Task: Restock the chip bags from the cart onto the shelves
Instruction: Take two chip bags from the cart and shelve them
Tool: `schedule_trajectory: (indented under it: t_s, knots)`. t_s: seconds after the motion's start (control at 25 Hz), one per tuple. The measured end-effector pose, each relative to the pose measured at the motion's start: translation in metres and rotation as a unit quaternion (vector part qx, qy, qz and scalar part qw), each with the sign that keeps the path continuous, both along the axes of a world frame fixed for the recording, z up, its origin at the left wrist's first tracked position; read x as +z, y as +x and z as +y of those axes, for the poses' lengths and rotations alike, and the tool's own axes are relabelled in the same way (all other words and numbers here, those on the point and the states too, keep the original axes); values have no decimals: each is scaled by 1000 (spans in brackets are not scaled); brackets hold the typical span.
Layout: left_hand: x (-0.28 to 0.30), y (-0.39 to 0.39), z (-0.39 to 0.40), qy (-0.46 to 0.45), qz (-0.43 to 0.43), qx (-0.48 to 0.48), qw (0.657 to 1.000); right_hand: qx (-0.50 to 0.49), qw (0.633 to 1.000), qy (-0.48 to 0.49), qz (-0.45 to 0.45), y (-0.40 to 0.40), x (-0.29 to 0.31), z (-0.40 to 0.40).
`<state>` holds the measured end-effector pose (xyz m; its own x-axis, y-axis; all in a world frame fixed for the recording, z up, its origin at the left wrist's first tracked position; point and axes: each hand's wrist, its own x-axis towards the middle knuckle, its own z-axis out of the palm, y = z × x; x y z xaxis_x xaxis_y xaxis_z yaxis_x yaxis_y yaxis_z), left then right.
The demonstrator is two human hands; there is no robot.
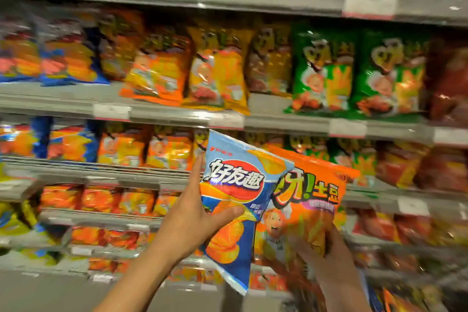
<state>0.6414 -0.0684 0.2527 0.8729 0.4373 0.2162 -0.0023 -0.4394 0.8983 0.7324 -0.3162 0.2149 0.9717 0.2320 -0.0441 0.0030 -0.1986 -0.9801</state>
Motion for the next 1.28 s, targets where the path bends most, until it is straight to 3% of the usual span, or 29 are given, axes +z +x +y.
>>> schedule_trajectory:
  t_s: [0.24,0.8,1.28]
  knots:
    - [15,-47,66,-10,-64,133,989,129,989,4,-74,5,42,81]
    - [73,29,91,6,-111,224,968,164,982,43,-83,99,96,120]
    - [76,-42,221,23,-158,326,932,234,961,63,-131,64,128,222]
